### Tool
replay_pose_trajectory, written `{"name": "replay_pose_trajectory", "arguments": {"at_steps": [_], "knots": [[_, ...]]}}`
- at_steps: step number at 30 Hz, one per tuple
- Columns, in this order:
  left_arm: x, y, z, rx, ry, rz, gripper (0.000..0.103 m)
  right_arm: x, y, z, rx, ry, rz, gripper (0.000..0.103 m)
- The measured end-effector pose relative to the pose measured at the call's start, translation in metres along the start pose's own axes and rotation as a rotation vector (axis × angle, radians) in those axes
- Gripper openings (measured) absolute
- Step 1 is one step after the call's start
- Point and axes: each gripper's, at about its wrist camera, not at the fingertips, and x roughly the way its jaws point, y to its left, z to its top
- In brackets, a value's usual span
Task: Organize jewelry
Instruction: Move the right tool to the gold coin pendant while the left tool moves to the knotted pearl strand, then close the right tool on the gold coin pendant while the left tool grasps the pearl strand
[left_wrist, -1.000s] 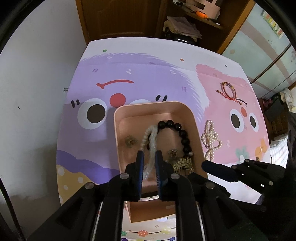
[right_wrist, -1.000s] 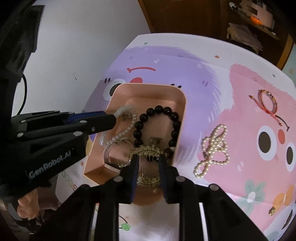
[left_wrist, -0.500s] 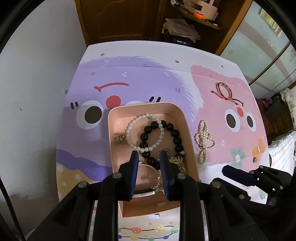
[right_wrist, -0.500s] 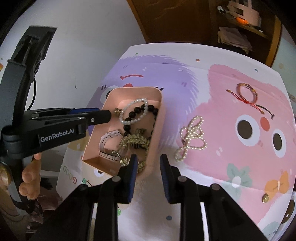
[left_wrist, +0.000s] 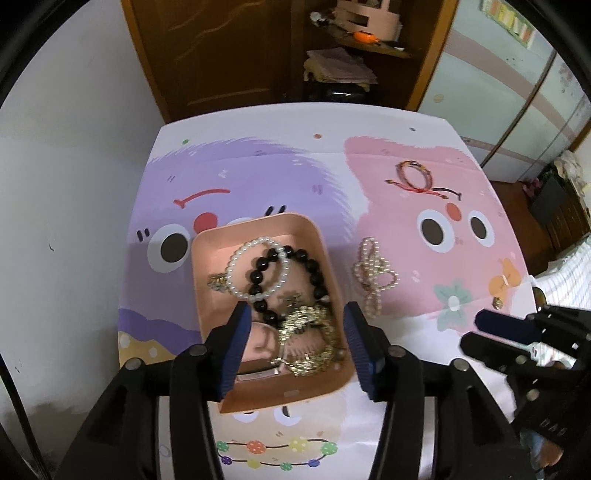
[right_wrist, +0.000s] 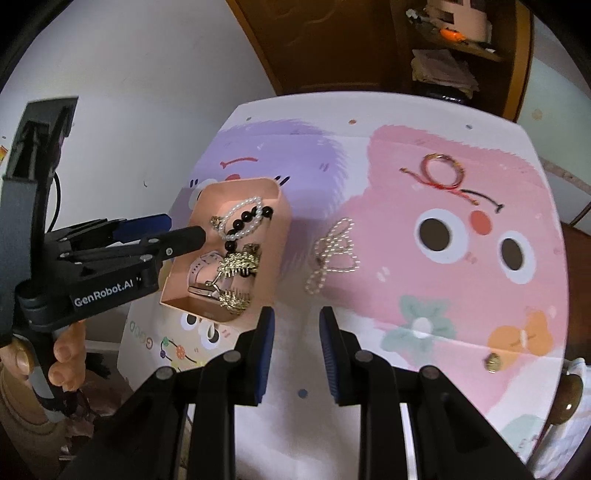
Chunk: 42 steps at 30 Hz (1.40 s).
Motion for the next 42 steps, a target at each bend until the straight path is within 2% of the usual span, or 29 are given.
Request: {"name": "replay_pose_trajectory", "arguments": {"at_steps": [2,6,9,14,24,29,33,42], "knots": [[-0.006,-0.007,0.0,0.015,-0.012,0.005,0.059,-0.011,-0.005,0.0,-0.001,-0.006,-0.006,0.025],[-0.012,-0.019,0.002,0.034,-0.022,-0.001,0.061,-0.037,-0.019,-0.002,-0.007,-0.025,-0.041,0.025],[-0.014,-0.028,0.003,0.05,-0.023,-0.004,0.061,-0.047,-0.033,-0.005,-0.005,-0.025,-0.074,0.034],[-0.009,-0.039,0.002,0.06,-0.013,-0.013,0.062,-0.054,-0.067,-0.014,0.032,-0.016,-0.15,0.036],[0.022,-0.071,-0.002,0.113,0.003,0.004,0.063,-0.032,-0.127,-0.042,0.137,0.015,-0.258,0.036],[0.043,-0.083,-0.001,0.166,0.024,0.016,0.063,-0.008,-0.141,-0.057,0.112,0.048,-0.314,0.036],[0.062,-0.087,0.003,0.18,0.059,0.014,0.063,0.009,-0.149,-0.067,0.101,0.076,-0.315,0.036],[0.103,-0.098,0.018,0.177,0.149,-0.021,0.063,0.021,-0.162,-0.072,0.103,0.071,-0.298,0.036]]}}
